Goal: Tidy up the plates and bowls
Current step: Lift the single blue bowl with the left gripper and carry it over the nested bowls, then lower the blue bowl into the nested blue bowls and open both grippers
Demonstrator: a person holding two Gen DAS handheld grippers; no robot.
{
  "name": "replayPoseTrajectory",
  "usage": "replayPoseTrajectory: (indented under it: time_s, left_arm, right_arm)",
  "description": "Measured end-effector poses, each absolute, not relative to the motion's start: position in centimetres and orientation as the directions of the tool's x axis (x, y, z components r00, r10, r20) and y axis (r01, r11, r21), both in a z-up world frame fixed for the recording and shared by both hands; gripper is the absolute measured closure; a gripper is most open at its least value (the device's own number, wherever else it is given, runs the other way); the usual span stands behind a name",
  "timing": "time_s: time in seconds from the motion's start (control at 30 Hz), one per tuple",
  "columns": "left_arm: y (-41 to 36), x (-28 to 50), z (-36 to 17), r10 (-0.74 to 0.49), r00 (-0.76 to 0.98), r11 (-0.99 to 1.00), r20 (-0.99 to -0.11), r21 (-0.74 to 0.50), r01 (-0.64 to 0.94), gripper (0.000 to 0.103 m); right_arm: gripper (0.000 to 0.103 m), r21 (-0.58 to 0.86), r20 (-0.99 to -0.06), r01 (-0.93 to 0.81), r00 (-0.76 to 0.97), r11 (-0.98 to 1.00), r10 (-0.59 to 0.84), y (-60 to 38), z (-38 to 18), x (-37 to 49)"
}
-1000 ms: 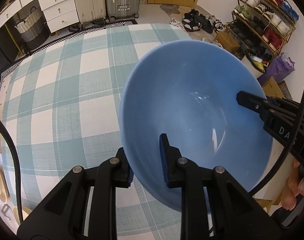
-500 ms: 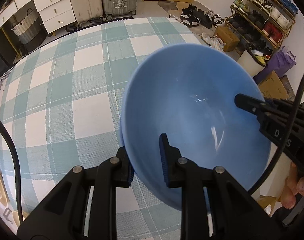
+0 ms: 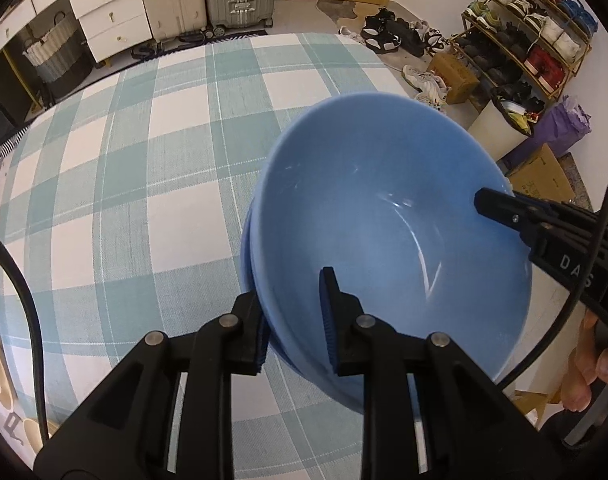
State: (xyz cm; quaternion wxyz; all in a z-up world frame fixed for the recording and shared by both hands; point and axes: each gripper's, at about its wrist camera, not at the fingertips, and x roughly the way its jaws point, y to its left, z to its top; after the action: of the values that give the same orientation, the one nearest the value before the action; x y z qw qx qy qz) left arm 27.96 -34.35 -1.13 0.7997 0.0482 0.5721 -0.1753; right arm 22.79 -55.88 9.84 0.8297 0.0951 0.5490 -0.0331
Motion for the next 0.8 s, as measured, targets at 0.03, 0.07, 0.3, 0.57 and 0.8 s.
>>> replayPoseTrajectory:
  time_s: [0.03, 0.07, 0.3, 0.57, 0.8]
  left_arm:
    - [-34.3, 27.9, -1.1, -0.227, 0.282, 0.934, -0.932, -0.126, 0.334, 0.083]
    - [-34.3, 27.8, -1.0, -0.222, 0.284, 0.933, -0.933, -0.119, 0.339, 0.083]
    - [-34.0, 27.4, 0.5, -0.215, 0.318, 0.937, -0.923, -0.104, 0.334, 0.072]
    - [-32.5, 27.4, 2.4, -0.159, 0.379, 0.948, -0.912, -0.033, 0.317, 0.047]
    - [-31.0, 26.7, 3.5, -0.174, 0.391, 0.949, -0.904, -0.047, 0.313, 0.033]
  right_arm:
    - [0.090, 0.122, -0.917, 0.159, 0.396, 0.980, 0.050, -55.8, 9.9, 22.7]
    - [0.090, 0.122, -0.917, 0.159, 0.397, 0.980, 0.050, -55.7, 10.0, 22.7]
    - [0.090, 0.125, -0.917, 0.159, 0.396, 0.979, 0.053, -55.6, 10.2, 22.4]
    - [0.090, 0.120, -0.917, 0.163, 0.395, 0.979, 0.047, -55.2, 10.4, 22.2]
    - [0.084, 0.129, -0.906, 0.175, 0.421, 0.976, 0.045, -55.5, 12.0, 21.2]
